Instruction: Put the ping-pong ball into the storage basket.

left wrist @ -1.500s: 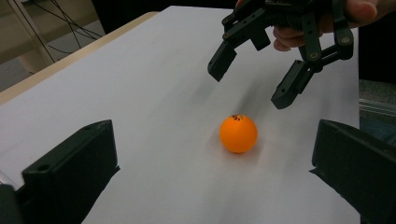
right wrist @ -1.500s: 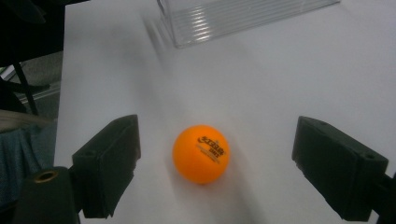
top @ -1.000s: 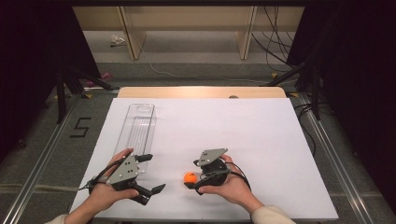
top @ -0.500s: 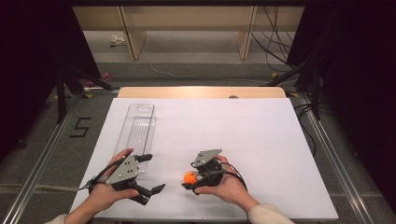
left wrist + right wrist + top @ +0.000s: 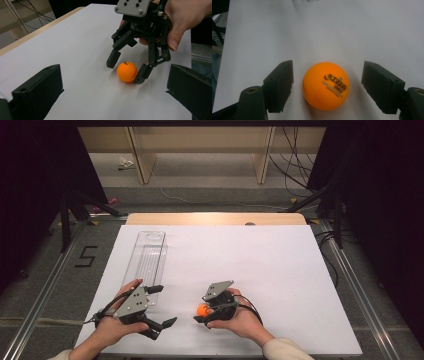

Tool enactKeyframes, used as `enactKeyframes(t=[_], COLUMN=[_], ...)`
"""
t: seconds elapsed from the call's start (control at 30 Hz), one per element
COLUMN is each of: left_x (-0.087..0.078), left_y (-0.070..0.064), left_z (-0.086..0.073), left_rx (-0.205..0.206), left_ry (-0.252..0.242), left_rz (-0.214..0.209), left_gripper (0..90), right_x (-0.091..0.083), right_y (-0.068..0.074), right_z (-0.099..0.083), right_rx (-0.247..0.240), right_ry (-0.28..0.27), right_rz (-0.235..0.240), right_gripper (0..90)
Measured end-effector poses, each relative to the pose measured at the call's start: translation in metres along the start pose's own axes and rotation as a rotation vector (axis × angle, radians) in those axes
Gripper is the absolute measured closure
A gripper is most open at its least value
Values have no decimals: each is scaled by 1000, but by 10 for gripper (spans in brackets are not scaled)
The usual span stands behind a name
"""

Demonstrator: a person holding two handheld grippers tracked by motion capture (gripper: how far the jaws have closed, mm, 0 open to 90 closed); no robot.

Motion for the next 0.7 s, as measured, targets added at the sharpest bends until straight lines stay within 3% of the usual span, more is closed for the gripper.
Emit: enactKeyframes(t=[0.47,0.7], left_x=[1,1], left_y=[-1,-1], left_z=[0,0], left_rx=[2,4], left_ry=[2,4], left_rz=[-3,-4], left_gripper=[0,0], right_x=[3,2], right_y=[1,1], right_z=[-1,-1], right_rx=[0,-8], right_ry=[13,16], right_rz=[4,10], right_gripper=[369,470])
Point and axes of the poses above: each handheld gripper's, and its own axes: x roughly forward along the jaws, z roughly out of its top, y roughly to its left, the point moved 1 cm from there along x, roughly forward along the jaws
